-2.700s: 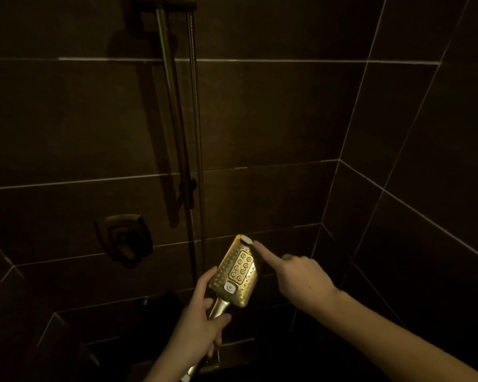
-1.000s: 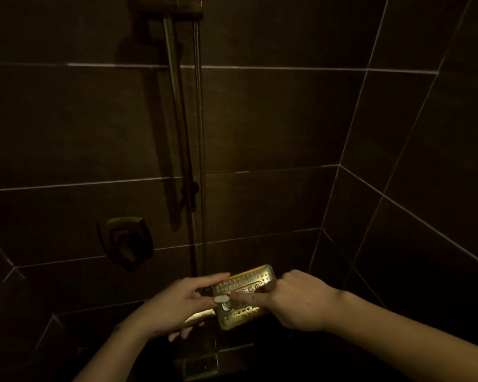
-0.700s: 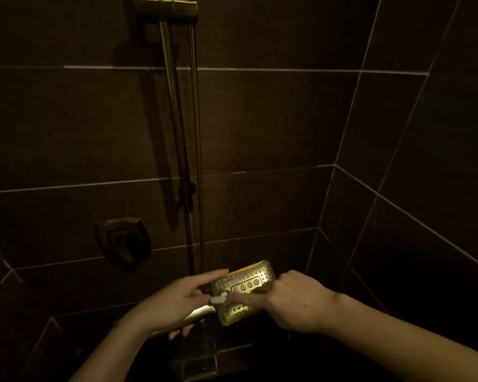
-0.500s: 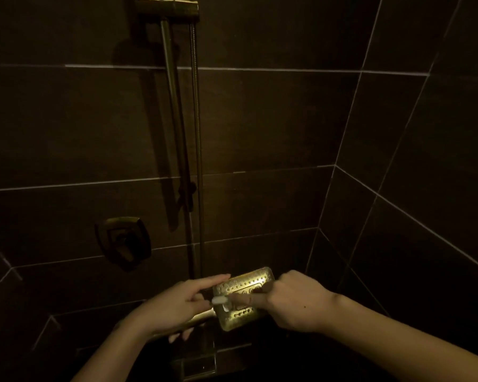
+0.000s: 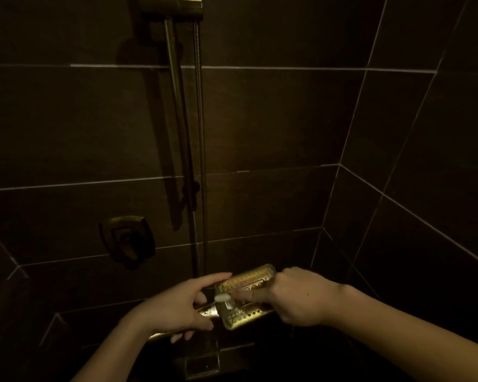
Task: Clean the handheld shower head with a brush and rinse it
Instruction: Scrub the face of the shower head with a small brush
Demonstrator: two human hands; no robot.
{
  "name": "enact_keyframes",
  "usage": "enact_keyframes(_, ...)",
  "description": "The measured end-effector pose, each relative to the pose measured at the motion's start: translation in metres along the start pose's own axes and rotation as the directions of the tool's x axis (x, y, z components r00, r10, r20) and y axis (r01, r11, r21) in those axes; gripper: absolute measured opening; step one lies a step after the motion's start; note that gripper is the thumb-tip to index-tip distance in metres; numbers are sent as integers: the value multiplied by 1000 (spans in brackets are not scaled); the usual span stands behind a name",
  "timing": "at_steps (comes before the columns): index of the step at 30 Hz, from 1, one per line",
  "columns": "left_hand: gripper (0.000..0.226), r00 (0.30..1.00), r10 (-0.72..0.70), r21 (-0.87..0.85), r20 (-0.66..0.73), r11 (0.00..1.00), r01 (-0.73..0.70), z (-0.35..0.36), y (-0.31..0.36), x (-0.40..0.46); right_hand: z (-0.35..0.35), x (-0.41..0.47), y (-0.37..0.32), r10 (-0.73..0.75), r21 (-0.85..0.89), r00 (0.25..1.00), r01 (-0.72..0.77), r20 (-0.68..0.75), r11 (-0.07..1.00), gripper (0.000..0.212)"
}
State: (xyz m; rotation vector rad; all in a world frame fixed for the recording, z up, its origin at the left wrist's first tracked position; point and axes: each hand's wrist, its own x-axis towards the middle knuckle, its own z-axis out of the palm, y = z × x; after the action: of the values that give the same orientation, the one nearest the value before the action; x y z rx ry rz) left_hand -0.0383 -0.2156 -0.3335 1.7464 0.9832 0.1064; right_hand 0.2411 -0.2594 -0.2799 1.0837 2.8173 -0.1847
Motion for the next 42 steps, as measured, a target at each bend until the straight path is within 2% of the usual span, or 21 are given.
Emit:
enact_keyframes(2, 101, 1000, -17, 38, 1, 999, 17, 0, 0, -4, 4, -5, -3, -49, 67, 997, 45, 58, 997, 76)
enact_keyframes(4, 101, 999, -29, 57, 20, 998, 28, 0, -1, -6, 4, -5, -4, -66, 60, 995, 61, 70, 996, 75)
enact_keyframes(7, 101, 999, -31, 55, 10, 998, 30, 1, 0, -5, -3, 6, 0, -26, -74, 1000, 26, 8, 997, 70)
enact_keyframes(10, 99, 999, -6, 19, -40, 1000, 6, -6, -1, -5, -9, 8, 2, -6, -124, 997, -5, -81, 992, 73)
enact_keyframes(15, 99, 993, -6, 11, -114, 1000, 7, -15, -5, -11, 11, -3, -1, -84, -109, 996, 84, 4, 990, 82)
enact_keyframes(19, 99, 996, -2, 32, -86, 999, 5, -11, -4, -10, 3, 12, 9, 3, -132, 994, -18, -113, 991, 76)
enact_keyframes(21, 99, 991, 23, 47, -133, 999, -16, -12, 0, -10, 2, 14, 9, 52, -99, 987, -68, -150, 993, 79)
enact_keyframes(23, 100, 985, 35, 57, -168, 998, -25, -14, 3, -10, 5, 10, 7, 36, -78, 991, -46, -129, 996, 81)
enact_keyframes(26, 101, 989, 24, 107, -146, 994, -9, -15, 7, -9, 5, 5, 3, -48, -107, 998, 44, -34, 993, 77)
enact_keyframes(31, 99, 993, 39, 148, -110, 989, -22, -13, 13, -9, -6, 14, 2, -24, -233, 994, -1, -103, 972, 79)
enact_keyframes(36, 101, 990, 39, 157, -136, 987, -17, -15, 11, -12, -11, 2, -7, -107, -152, 994, 111, 31, 982, 72)
enact_keyframes(39, 100, 991, 47, 142, -123, 989, -29, -13, 10, -12, -14, 5, -4, -62, -210, 996, 48, -61, 976, 77)
enact_keyframes(42, 99, 989, 62, 107, -138, 993, -47, -13, 9, -13, -9, 4, -4, -38, -222, 996, 20, -76, 975, 75)
